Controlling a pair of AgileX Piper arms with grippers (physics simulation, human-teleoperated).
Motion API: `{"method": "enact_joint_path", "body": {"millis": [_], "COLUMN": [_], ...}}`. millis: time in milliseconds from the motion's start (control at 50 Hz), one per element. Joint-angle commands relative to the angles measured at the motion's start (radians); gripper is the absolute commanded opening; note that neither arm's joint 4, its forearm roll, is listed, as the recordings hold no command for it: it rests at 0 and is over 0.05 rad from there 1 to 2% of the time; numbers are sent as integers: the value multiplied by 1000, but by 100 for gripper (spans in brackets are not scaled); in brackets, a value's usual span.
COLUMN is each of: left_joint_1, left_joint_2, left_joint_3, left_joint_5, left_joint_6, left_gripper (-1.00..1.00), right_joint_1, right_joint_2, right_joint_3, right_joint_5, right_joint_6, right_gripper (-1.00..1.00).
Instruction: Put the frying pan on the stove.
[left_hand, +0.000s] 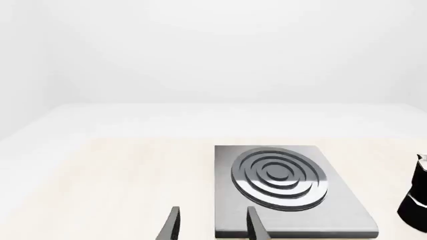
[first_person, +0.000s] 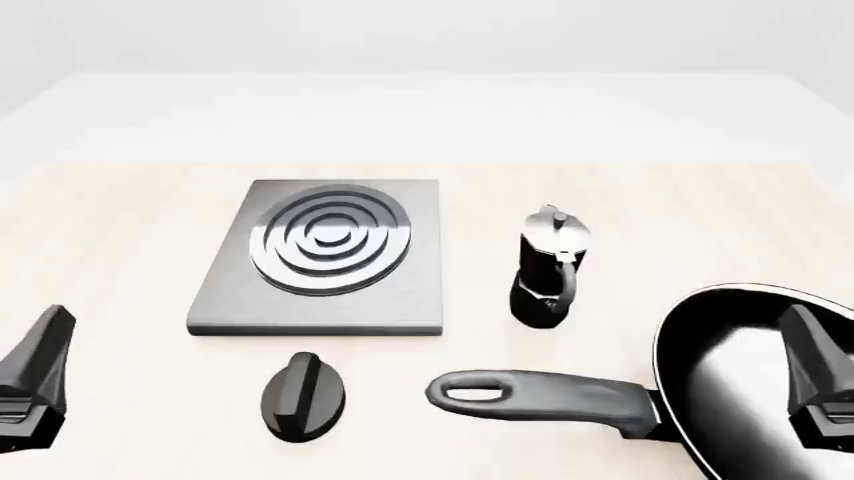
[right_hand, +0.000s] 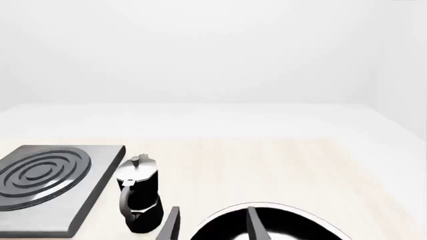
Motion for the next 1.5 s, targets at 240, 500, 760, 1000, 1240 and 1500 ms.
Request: {"method": "enact_joint_path", "body": {"millis": [240, 500, 760, 1000, 1240, 1500], "left_joint_1": [-73, -255, -404, -487, -570, -671], "left_joint_2": [4, 140, 454, 659, 754, 843], "left_joint_3": [-24, -280, -539, -686, -905, -1038], "left_joint_5": [10, 198, 355, 469, 664, 839], "left_joint_6": [20, 102, 189, 225, 205, 233], "left_gripper": [100, 100, 100, 100, 100, 100], "right_joint_1": [0, 0, 0, 0, 0, 0], "right_joint_2": [6, 5, 2, 4, 5, 4], "right_joint_3": [-4, -3, -3, -3, -3, -3], "right_joint_5": [-2, -1, 2, -1, -1, 0], "right_joint_6": [-2, -1, -1, -1, -1, -1], "right_gripper": [100, 100, 100, 100, 100, 100]}}
